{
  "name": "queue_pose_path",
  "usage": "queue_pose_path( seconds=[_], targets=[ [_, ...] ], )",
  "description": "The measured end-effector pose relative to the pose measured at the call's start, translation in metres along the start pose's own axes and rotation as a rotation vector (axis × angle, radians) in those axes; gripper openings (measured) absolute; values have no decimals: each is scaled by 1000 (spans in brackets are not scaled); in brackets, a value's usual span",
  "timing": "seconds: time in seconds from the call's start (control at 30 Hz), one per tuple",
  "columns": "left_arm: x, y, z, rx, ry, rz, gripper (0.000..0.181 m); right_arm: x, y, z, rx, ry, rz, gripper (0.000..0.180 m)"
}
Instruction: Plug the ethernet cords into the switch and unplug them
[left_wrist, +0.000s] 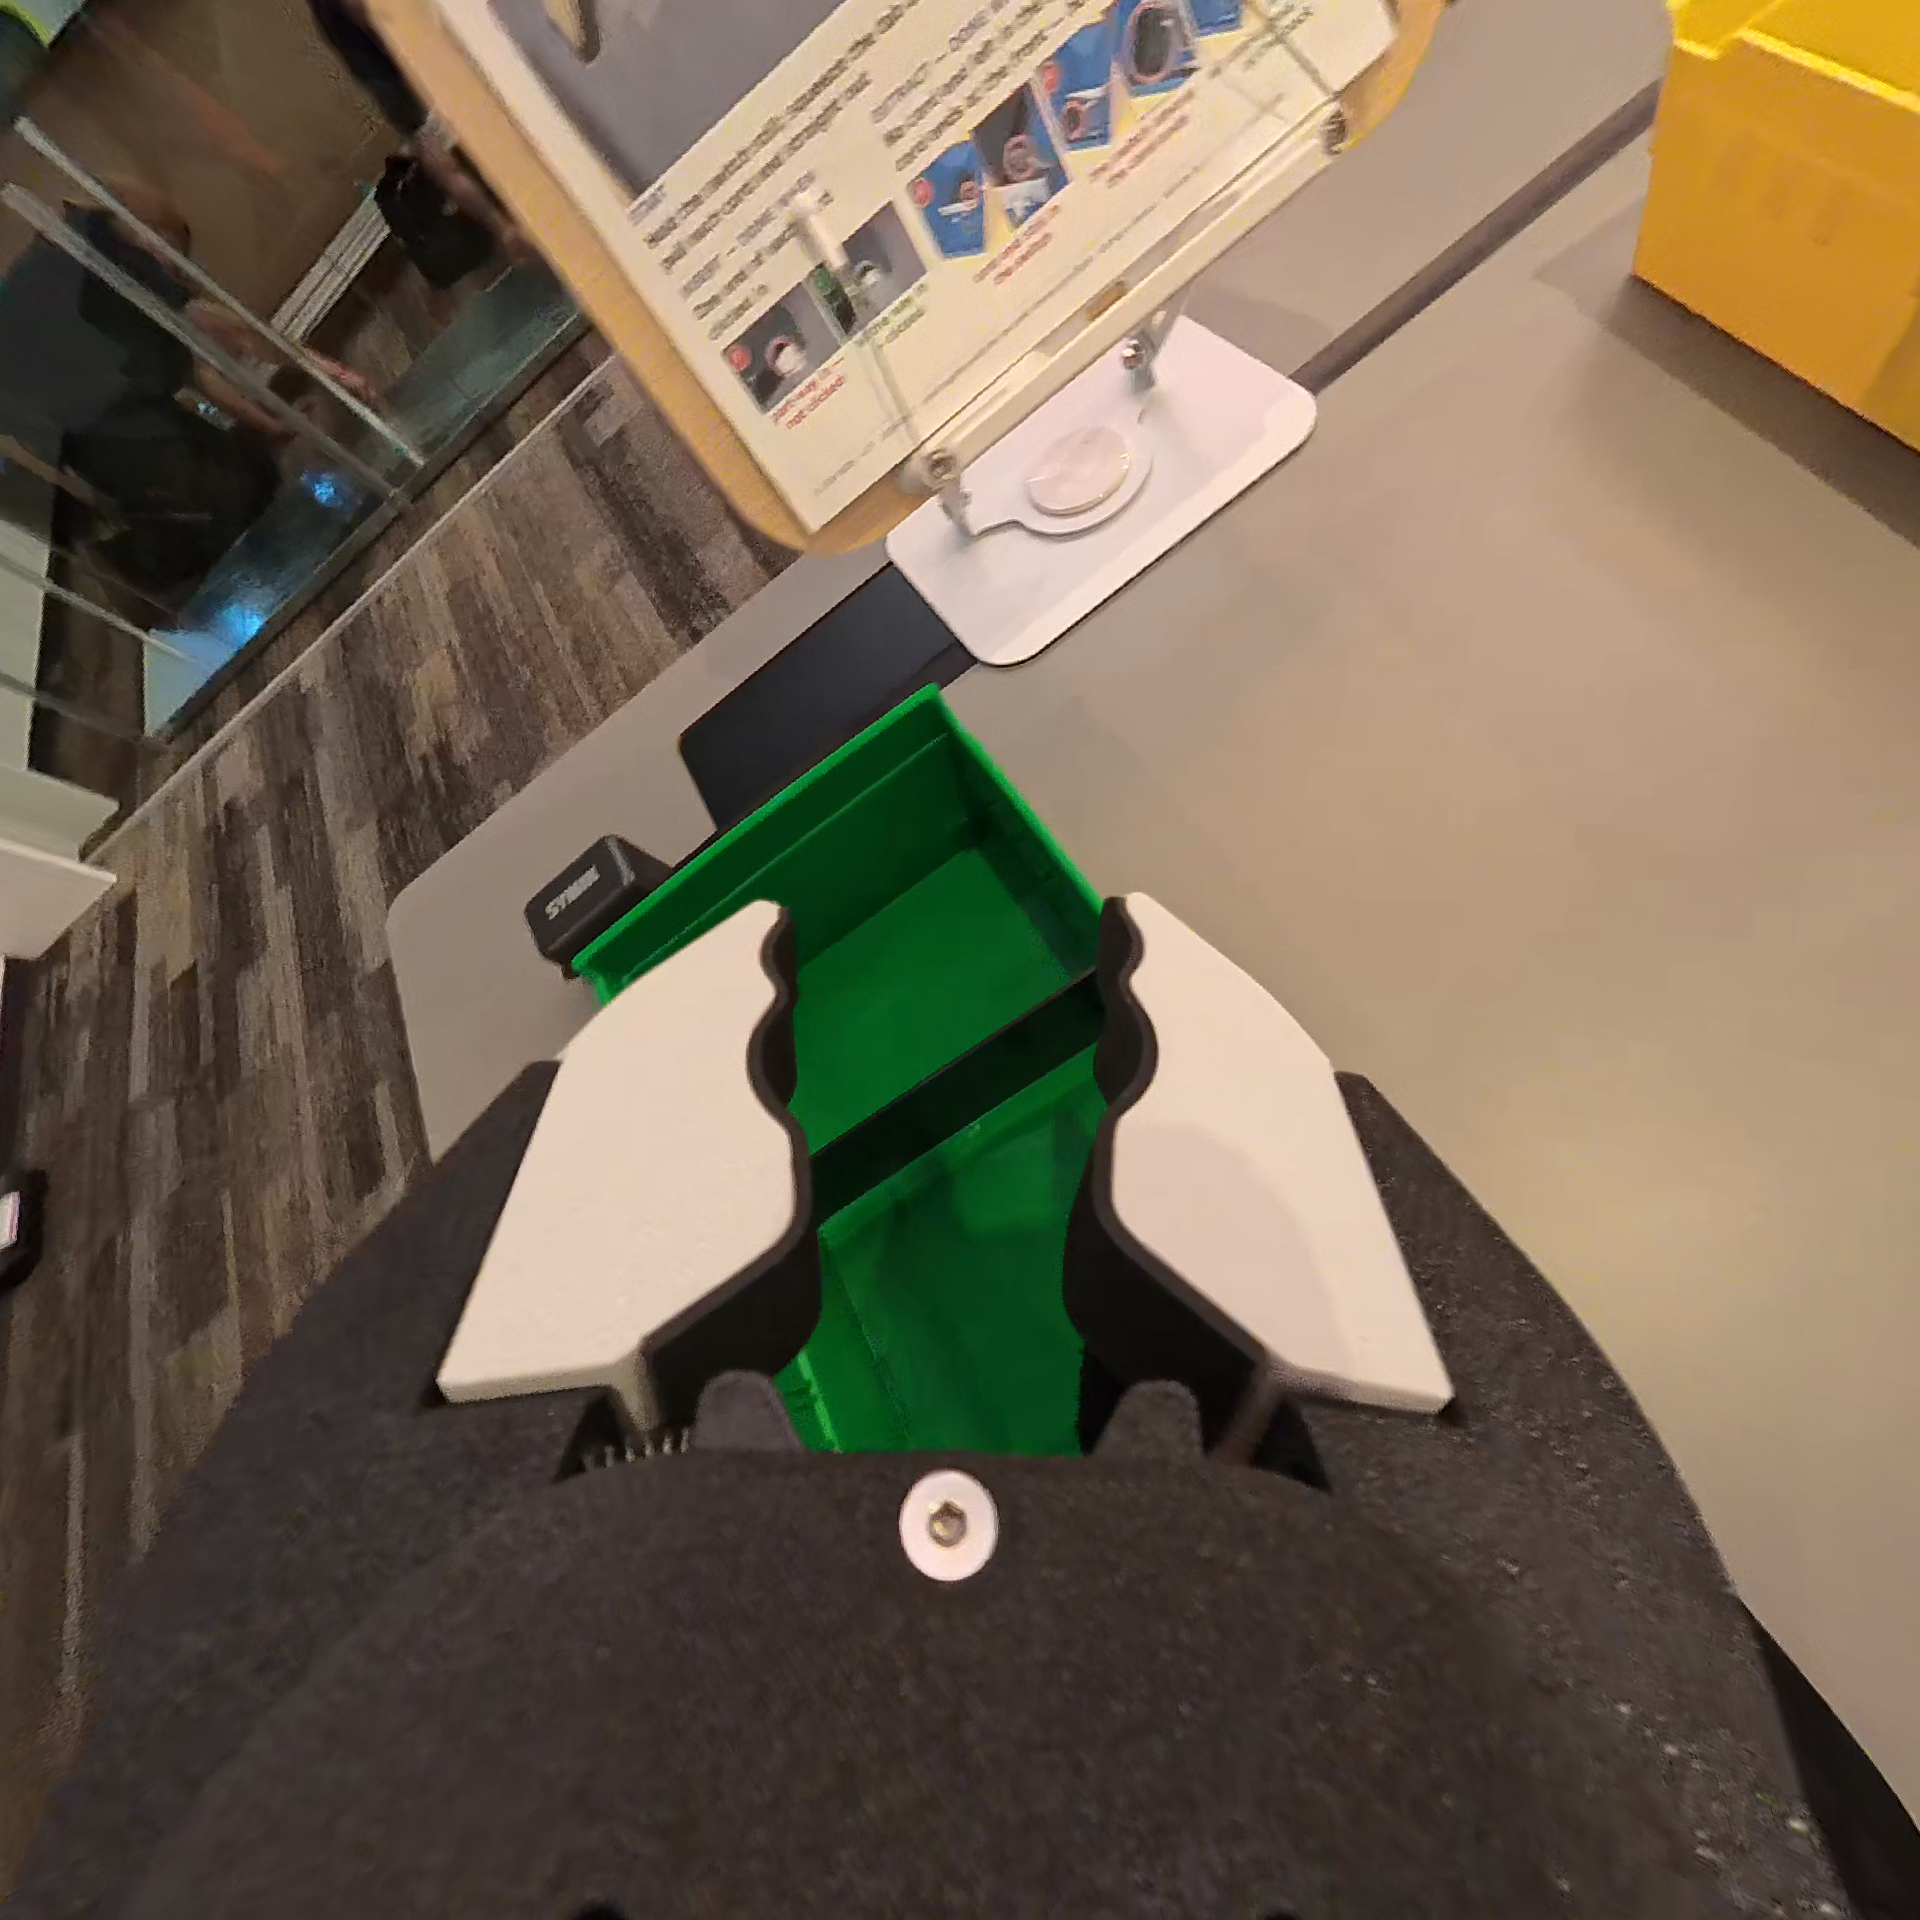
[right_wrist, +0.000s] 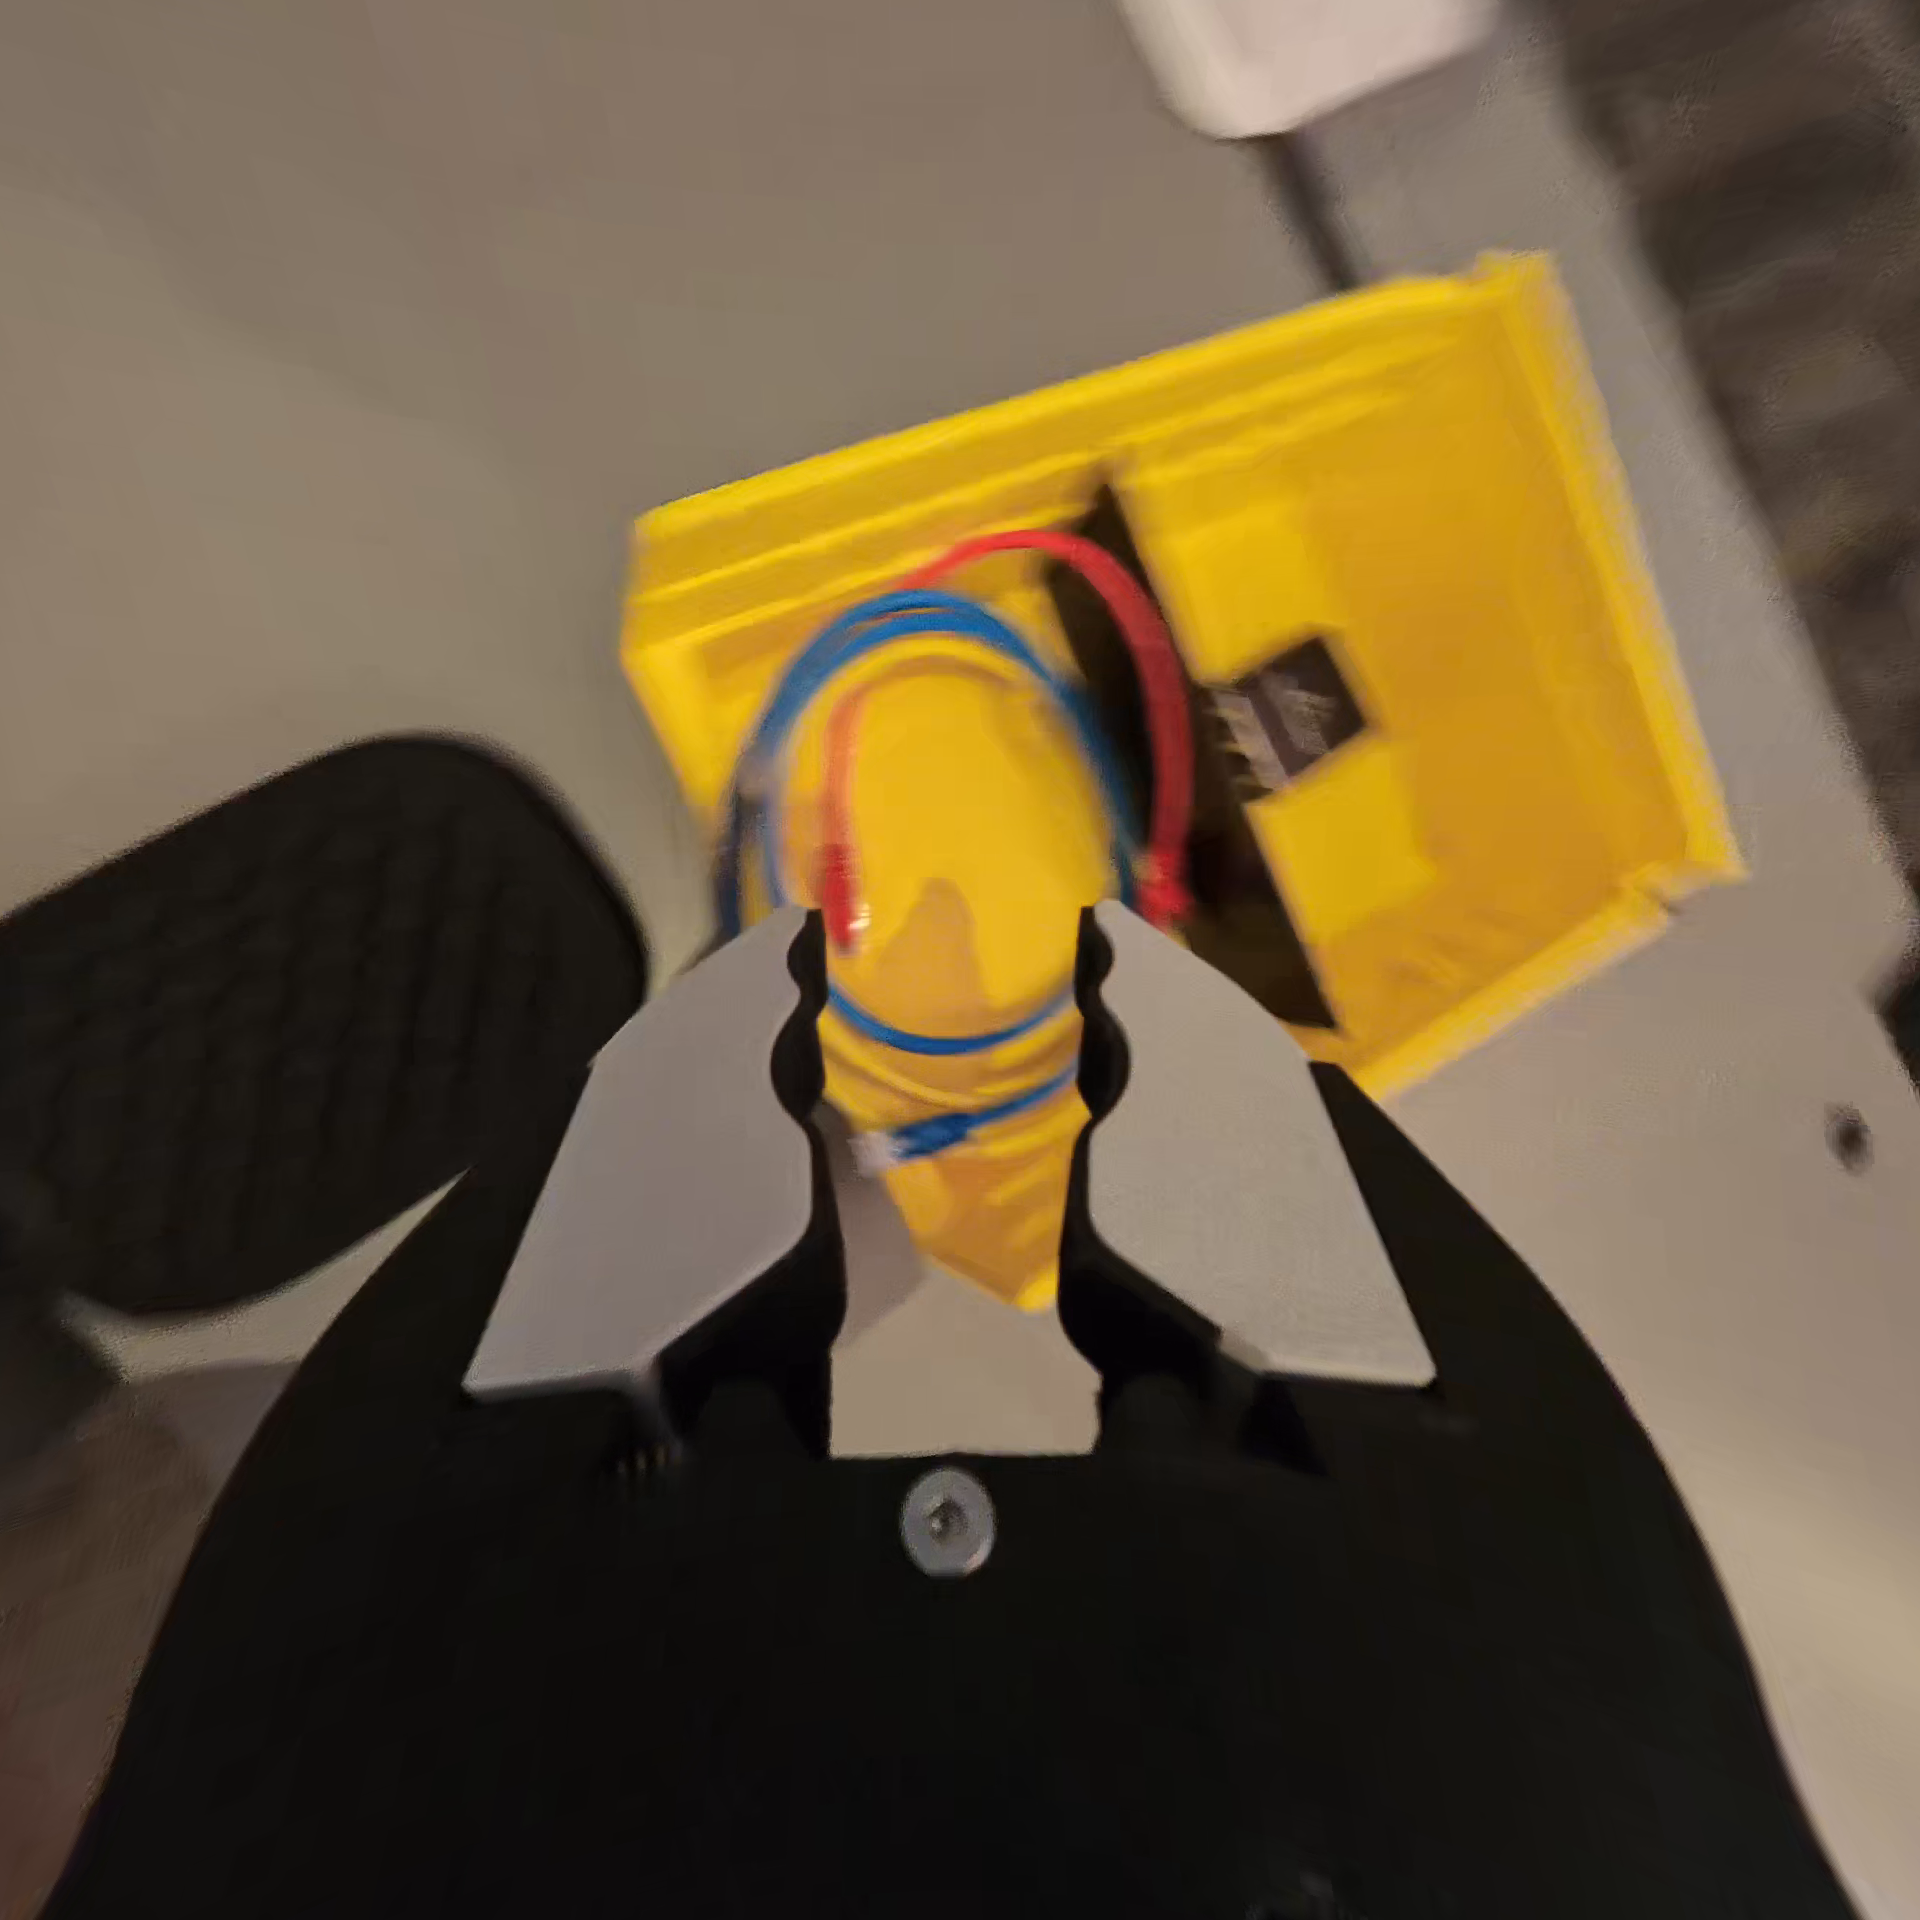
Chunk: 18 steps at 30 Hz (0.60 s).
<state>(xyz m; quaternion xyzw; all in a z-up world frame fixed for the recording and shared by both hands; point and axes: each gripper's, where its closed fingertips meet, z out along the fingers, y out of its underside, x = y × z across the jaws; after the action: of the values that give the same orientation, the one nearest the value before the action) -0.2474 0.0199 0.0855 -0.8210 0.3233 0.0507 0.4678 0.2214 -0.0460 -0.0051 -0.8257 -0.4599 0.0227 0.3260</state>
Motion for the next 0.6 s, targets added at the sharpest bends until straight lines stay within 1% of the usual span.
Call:
queue_pose_path(
  seconds=[0.07,0.13,0.2,0.27,0.3,0.33,0.4,0.47,0.53,0.57,0.6],
  targets=[
    [-17,10,-1,-22,-37,-66,57,44,9,-25,-9,203,249,52],
    [-34,25,0,-63,-76,-135,59,65,31,-31,-29,291,502,57],
    [-51,42,0,-112,-117,-191,59,84,51,-15,-35,325,680,54],
    [-65,60,1,-164,-150,-248,59,95,73,13,-103,313,847,49],
    [-71,69,1,-189,-161,-277,59,93,84,28,-154,286,899,48],
    [-77,78,2,-215,-170,-305,59,91,95,40,-211,259,909,48],
    [-86,95,4,-266,-182,-357,59,93,118,45,-327,286,895,41],
    [-93,112,9,-322,-177,-423,63,93,117,50,-281,234,901,35],
    [-100,128,14,-368,-172,-485,65,85,111,59,-222,107,945,11],
    [-103,135,17,-387,-176,-512,65,83,111,62,-223,72,962,7],
    [-106,144,19,-413,-180,-534,66,83,111,62,-225,67,959,6]
  ],
)
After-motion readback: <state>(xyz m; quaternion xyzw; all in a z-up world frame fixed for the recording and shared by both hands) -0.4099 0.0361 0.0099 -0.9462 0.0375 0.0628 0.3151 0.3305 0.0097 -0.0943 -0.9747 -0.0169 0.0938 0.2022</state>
